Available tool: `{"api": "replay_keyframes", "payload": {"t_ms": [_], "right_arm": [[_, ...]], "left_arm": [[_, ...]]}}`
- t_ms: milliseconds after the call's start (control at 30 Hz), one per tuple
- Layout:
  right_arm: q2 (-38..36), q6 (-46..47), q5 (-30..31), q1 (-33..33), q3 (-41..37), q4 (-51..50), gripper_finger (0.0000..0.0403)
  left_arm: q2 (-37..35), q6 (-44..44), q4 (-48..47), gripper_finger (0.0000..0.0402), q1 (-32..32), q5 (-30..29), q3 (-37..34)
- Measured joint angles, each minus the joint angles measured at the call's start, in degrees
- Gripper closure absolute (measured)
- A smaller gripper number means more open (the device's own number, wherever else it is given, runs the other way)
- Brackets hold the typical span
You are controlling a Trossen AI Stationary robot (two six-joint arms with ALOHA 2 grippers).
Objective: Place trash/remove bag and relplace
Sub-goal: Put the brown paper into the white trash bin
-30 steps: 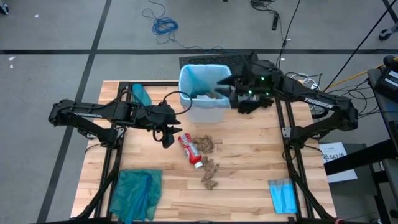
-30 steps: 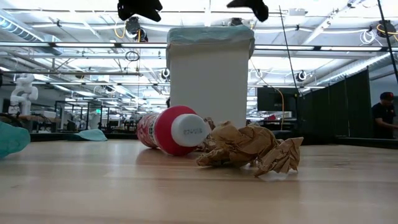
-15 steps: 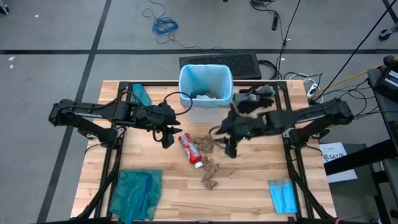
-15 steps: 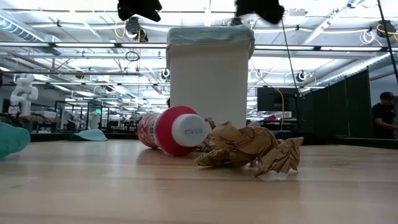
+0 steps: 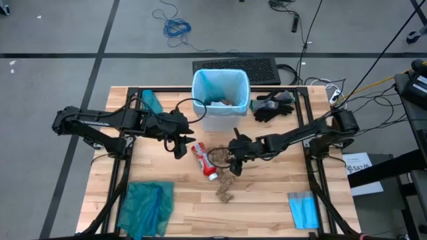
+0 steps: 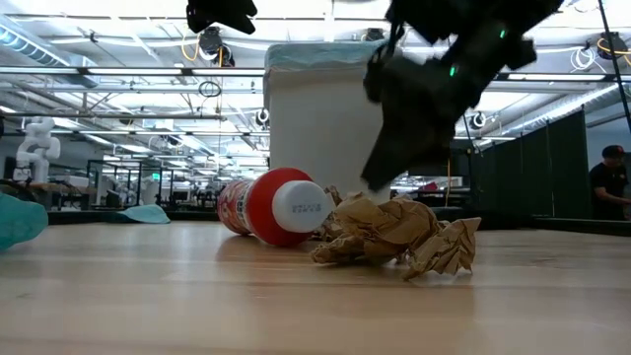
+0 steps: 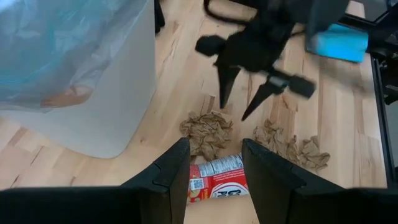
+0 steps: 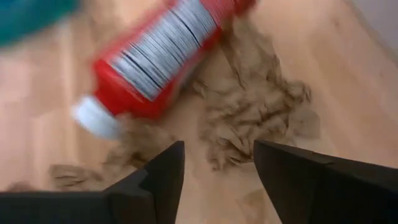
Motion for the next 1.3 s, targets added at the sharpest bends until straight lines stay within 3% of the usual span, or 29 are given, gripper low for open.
{"api": "replay_keyframes", "payload": {"t_ms": [200, 300, 367, 467, 533, 667, 833, 1300], "right_arm": [[7.4, 4.0, 0.1, -2.2, 0.0, 2.2, 0.0203], [9.8, 6.6, 1.1, -2.5, 0.1, 5.4, 0.0217], [10.3, 8.5, 1.6, -2.4, 0.1, 6.3, 0.0251], [9.3, 9.0, 0.6, -1.9, 0.1, 6.4, 0.0346], [7.3, 7.6, -0.7, -1.1, -0.1, 5.8, 0.0385], [0.8, 7.7, 0.0, -0.6, 0.2, 4.8, 0.0397], [-8.7, 7.1, 0.2, -0.2, 0.2, 4.3, 0.0401], [-30.3, 0.3, 10.0, -0.6, 0.5, 3.1, 0.0403]], "left_arm": [[0.0, 0.0, 0.0, 0.0261, 0.0, 0.0, 0.0], [0.0, 0.0, 0.0, 0.0261, 0.0, 0.0, 0.0], [0.0, 0.0, -0.1, 0.0261, 0.0, 0.0, 0.0], [0.0, -0.1, -0.1, 0.0261, 0.0, 0.0, 0.0], [0.0, -0.1, -0.1, 0.0261, 0.0, 0.0, 0.0], [0.0, 0.3, -0.2, 0.0261, 0.0, 0.0, 0.0], [0.0, 1.2, -0.1, 0.0261, 0.0, -0.3, 0.0], [0.0, 1.6, -0.2, 0.0261, 0.1, -0.5, 0.0]]}}
